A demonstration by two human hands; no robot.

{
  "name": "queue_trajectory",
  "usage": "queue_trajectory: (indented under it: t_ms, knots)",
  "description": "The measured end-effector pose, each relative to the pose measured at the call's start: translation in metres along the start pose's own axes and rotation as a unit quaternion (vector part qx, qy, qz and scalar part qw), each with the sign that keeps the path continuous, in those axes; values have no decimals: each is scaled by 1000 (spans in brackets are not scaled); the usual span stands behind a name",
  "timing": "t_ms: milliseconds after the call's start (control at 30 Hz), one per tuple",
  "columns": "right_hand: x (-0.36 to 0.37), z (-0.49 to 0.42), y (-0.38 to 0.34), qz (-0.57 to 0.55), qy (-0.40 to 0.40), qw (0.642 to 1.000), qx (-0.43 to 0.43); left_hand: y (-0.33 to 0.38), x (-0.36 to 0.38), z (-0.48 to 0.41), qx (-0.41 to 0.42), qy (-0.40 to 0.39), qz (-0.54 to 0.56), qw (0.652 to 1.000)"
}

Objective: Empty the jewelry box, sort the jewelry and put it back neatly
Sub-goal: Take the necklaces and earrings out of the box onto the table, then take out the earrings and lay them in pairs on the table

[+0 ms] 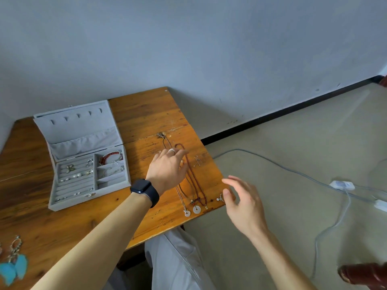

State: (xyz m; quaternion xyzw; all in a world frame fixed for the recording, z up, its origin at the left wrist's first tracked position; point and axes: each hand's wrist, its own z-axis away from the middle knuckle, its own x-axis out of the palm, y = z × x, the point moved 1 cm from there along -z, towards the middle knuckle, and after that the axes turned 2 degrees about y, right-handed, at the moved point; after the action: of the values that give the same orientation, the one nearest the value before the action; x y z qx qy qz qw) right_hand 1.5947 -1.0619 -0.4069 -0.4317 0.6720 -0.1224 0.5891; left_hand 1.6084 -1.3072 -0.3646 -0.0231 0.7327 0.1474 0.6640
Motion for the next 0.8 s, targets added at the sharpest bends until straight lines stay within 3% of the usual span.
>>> queue_trajectory:
  t_ms: [300, 800]
  knots:
    - [38, -31, -80, 32, -114, 979, -164, -59, -19, 78, -82, 70, -8, 994]
    - [143, -45, -197, 28, -228, 925, -304, -192, -38, 162, -258, 140, 12, 956]
